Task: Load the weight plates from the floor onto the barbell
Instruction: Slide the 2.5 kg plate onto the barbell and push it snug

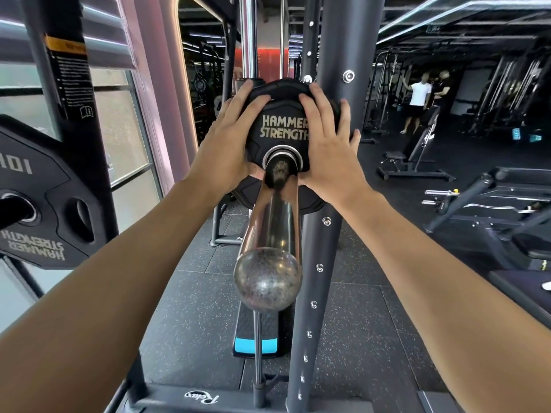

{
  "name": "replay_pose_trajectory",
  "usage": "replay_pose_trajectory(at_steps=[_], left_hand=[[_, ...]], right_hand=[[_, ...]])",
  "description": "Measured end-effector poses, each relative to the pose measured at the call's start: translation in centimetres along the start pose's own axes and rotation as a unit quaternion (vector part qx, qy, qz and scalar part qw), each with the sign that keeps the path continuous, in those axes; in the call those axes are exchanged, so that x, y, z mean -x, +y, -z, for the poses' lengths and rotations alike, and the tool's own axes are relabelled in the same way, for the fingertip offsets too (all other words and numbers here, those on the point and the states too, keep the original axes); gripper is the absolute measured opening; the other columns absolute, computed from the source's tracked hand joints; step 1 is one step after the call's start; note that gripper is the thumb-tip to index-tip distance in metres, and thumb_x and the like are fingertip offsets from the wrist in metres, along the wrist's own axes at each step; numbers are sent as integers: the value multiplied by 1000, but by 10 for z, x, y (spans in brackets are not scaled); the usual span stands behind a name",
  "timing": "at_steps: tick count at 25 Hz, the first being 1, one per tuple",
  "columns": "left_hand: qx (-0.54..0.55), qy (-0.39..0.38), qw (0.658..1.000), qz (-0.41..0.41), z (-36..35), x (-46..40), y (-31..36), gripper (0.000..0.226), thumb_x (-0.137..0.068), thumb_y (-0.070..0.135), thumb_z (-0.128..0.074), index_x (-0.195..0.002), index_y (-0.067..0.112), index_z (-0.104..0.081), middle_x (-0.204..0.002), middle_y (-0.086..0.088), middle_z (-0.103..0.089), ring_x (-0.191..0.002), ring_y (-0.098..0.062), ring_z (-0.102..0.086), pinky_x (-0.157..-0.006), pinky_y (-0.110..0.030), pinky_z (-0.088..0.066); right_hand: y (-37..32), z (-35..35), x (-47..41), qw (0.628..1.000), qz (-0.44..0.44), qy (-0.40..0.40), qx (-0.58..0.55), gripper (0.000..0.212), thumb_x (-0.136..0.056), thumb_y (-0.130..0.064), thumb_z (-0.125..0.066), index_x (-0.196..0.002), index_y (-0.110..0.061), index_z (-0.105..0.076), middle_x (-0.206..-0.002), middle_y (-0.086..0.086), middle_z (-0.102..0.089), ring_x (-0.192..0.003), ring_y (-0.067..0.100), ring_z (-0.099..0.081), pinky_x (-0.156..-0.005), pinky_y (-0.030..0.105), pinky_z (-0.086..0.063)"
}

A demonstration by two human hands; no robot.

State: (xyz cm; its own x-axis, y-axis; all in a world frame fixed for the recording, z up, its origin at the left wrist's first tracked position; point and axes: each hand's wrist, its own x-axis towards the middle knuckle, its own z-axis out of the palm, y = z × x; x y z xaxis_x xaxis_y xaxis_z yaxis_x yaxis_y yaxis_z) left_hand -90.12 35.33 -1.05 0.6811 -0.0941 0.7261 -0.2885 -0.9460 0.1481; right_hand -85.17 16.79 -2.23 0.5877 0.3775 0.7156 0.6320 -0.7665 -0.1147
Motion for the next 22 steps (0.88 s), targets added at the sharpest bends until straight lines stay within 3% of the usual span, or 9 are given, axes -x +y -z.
replay_pose_trajectory(at_steps=[4, 9, 17, 22], left_hand=[[-32, -4, 999, -7, 0, 0, 0, 117, -65, 9, -91, -160, 20, -23, -170, -3, -8, -153, -31, -21, -119, -53, -34], [-12, 11, 999, -32, 1, 0, -2, 103, -72, 4, -84, -158, 16, -28, -167, -6, -14, -147, -29, -32, -116, -40, -36], [-20, 10, 999, -28, -4, -2, -6, 108, -69, 14, -90, -157, 18, -28, -167, -7, -15, -149, -28, -29, -116, -52, -39], [-46, 9, 999, -8, -6, 8, 0, 111, -79, 26, -84, -162, 21, -12, -170, -5, -6, -152, -37, -22, -118, -59, -33]], right_hand=[[2, -4, 0, 999, 2, -4, 53, 149, -50, -57, -94, -160, -24, 0, -169, -3, 1, -150, 48, -7, -105, 79, -27], [2, -7, -2, 999, -1, -6, 51, 143, -56, -54, -93, -161, -25, 0, -169, -3, 2, -151, 47, -4, -107, 77, -23], [1, -4, -2, 999, -8, -11, 41, 140, -57, -51, -92, -161, -23, -2, -169, -3, 1, -151, 47, -4, -111, 76, -21], [1, -4, 8, 1000, 0, 14, 25, 130, -66, -60, -84, -162, -21, -5, -169, 0, -4, -152, 46, -5, -113, 74, -21]])
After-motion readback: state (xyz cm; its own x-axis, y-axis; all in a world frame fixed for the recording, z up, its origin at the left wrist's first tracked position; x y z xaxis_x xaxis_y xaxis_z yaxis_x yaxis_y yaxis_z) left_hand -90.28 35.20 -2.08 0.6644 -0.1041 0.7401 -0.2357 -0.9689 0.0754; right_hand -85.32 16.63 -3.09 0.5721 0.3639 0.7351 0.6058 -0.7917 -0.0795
